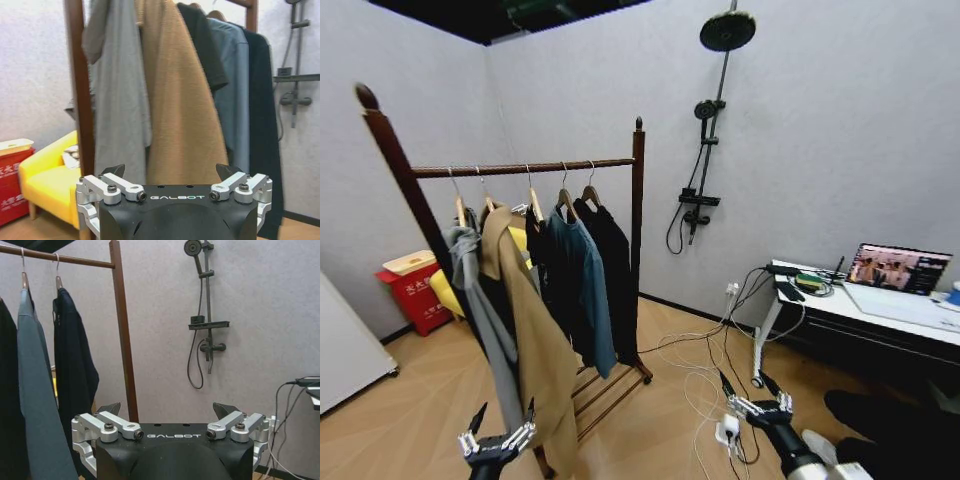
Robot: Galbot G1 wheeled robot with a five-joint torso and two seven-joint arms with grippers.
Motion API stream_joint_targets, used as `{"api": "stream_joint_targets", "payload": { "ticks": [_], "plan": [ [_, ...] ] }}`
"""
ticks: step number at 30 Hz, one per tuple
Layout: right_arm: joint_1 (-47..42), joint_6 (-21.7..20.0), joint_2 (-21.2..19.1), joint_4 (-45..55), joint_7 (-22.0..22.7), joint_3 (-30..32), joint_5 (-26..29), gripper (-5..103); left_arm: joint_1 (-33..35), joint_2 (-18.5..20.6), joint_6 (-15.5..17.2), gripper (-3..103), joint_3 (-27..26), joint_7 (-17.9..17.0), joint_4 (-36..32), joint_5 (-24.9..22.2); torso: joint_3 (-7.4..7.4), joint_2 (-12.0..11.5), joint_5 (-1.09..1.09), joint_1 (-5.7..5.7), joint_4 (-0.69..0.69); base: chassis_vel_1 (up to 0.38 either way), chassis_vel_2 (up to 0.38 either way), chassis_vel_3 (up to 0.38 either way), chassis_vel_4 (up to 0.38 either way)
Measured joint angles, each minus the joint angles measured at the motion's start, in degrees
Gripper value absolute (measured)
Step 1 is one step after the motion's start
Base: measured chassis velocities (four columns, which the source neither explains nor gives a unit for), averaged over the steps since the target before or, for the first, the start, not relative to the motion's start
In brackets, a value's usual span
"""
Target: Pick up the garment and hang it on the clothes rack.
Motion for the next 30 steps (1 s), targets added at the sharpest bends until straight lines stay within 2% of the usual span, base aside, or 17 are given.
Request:
{"api": "stream_joint_targets", "payload": {
  "ticks": [5,13,30],
  "plan": [
    [0.0,0.0,0.0,0.0,0.0,0.0,0.0,100,0.0,0.0,0.0,100,0.0,0.0,0.0,0.0,-0.46,-1.0,0.00,-0.42,0.06,-0.047,-0.002,0.049,-0.026],
    [0.0,0.0,0.0,0.0,0.0,0.0,0.0,100,0.0,0.0,0.0,100,0.0,0.0,0.0,0.0,-1.43,-2.8,-0.02,-1.40,0.04,-0.064,-0.019,-0.014,-0.062],
    [0.0,0.0,0.0,0.0,0.0,0.0,0.0,100,0.0,0.0,0.0,100,0.0,0.0,0.0,0.0,-3.41,-6.7,-0.02,-3.33,0.03,-0.092,-0.101,-0.104,-0.096]
  ]
}}
